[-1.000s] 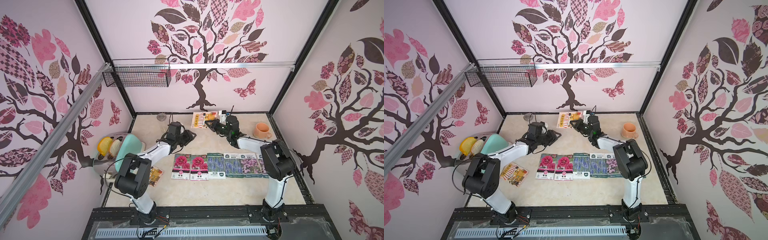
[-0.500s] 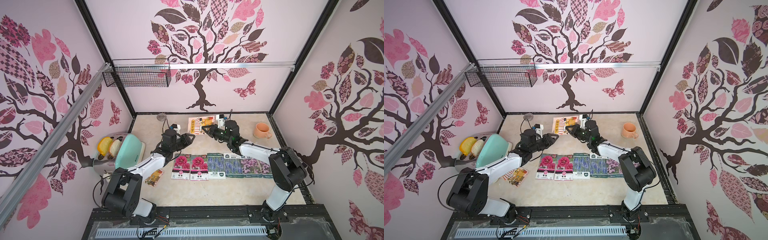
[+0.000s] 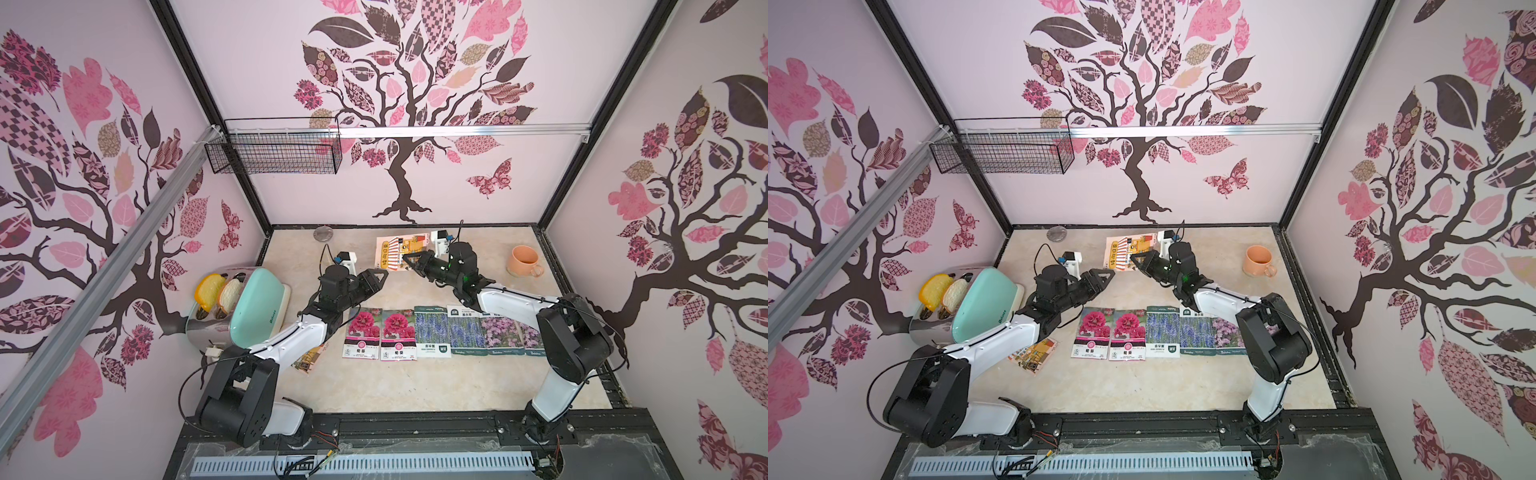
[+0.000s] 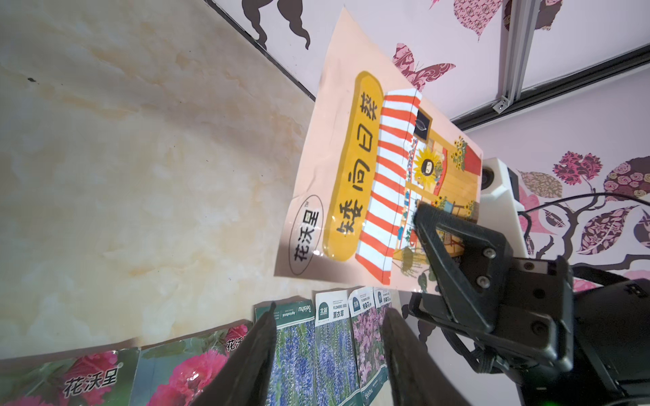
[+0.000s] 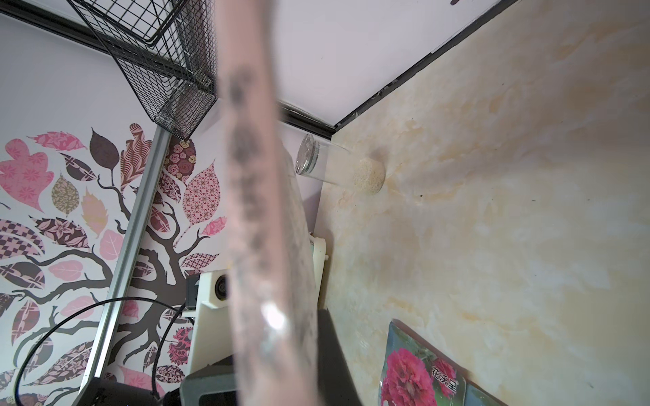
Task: Arrange the seed packets in a row
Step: Pick up the seed packet from the center of the board.
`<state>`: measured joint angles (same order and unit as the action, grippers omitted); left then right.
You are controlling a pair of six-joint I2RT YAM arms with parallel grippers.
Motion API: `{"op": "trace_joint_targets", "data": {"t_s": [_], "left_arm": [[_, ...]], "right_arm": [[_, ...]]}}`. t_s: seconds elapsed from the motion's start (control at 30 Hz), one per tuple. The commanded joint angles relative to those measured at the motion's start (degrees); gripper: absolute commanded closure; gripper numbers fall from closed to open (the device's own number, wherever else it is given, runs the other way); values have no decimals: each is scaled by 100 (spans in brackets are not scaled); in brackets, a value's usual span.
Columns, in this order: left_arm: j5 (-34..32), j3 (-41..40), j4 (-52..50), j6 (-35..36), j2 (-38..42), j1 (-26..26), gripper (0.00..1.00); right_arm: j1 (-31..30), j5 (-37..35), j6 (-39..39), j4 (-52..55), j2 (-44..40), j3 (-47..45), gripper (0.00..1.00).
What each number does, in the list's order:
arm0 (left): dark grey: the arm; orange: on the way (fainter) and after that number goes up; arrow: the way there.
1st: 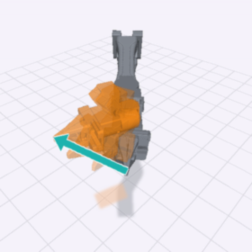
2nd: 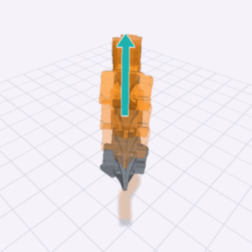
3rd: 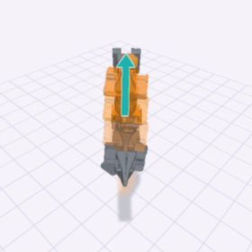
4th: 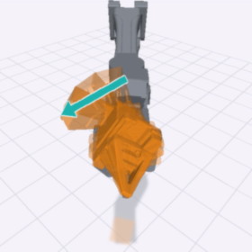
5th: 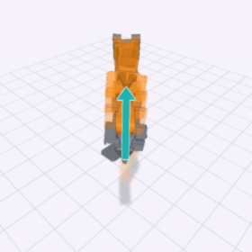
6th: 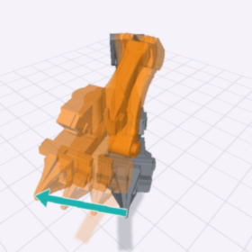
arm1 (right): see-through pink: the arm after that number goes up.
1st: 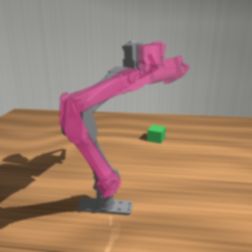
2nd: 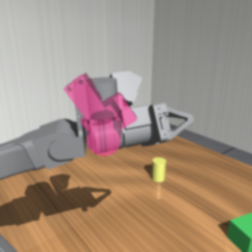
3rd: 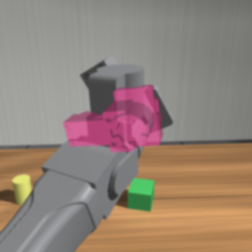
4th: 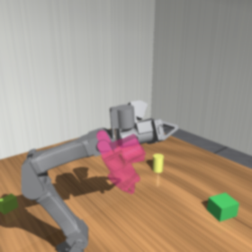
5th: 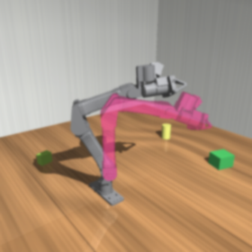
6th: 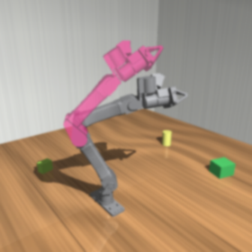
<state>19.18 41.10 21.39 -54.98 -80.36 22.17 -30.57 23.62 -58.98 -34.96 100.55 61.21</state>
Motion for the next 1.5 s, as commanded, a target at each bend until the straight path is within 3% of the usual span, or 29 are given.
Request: {"op": "trace_joint_targets", "data": {"t_s": [0.0, 0.33, 0.47, 0.83, 1.47], "left_arm": [[14, -76, 700, -211, -178, 15, 49], [-138, 8, 898, -33, -394, 15, 50], [-362, -78, 1419, -1, -461, 15, 51], [-103, -63, 2276, -183, -712, 15, 54], [-87, 214, 1896, 49, -595, 6, 59]], "right_arm": [[-104, -23, 27, -83, -18, 19, 100], [-160, 243, -43, -110, 47, 54, 100], [-286, 325, -85, -118, 80, 36, 100], [-353, 328, -87, 42, -34, 60, 100], [-360, 591, -61, 226, -106, 117, 100]]}}
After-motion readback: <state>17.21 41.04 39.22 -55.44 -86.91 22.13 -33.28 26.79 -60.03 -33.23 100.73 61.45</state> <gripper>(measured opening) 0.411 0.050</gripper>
